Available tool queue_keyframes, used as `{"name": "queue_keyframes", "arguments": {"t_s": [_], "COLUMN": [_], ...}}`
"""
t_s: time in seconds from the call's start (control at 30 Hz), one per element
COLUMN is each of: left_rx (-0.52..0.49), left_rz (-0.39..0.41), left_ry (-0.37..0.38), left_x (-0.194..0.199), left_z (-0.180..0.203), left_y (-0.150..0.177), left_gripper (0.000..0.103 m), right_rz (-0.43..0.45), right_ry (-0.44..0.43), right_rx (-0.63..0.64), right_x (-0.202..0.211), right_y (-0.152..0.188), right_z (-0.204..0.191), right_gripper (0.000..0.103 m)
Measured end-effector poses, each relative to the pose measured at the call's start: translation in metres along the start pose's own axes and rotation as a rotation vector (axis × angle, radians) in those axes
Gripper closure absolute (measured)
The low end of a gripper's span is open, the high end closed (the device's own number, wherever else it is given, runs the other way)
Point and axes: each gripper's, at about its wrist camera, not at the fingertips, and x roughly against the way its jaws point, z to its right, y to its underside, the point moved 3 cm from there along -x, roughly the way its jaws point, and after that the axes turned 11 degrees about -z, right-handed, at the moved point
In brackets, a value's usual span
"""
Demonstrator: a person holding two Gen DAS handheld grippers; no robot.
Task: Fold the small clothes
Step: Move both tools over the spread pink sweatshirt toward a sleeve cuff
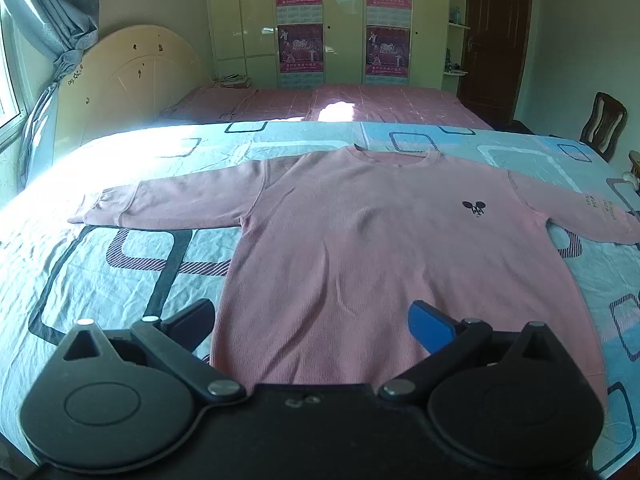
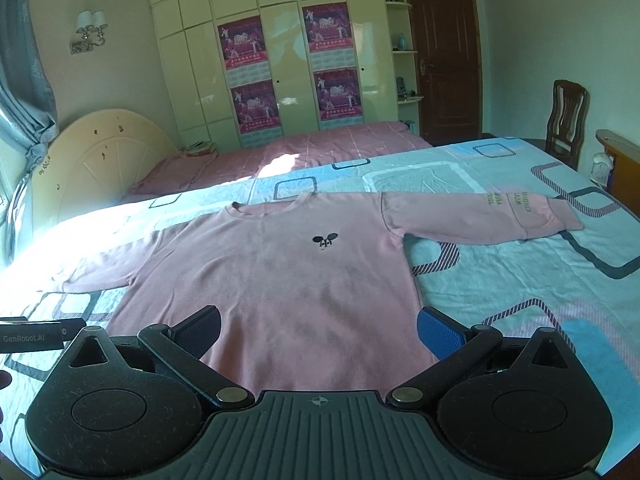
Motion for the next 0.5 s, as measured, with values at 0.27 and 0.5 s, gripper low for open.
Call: {"name": "queue_keyframes", "arguments": {"t_s": [0.27, 0.5], "left_rx": [0.023, 0.046], "left_rz": [0.003, 0.000], "left_ry": [-0.006, 0.006], "left_x": [-0.024, -0.045], "left_z": [0.007, 0.024], "left_y": [-0.024, -0.046], "left_gripper": [0.000, 0.000], "right_rz": [-0.027, -0.029], "right_ry": [0.009, 0.005], "right_rx": [-0.020, -0.041], "right_x": [-0.034, -0.062], "right_y": [-0.022, -0.043], "right_z": [0.020, 0.049], "right_gripper": [0.000, 0.000]}}
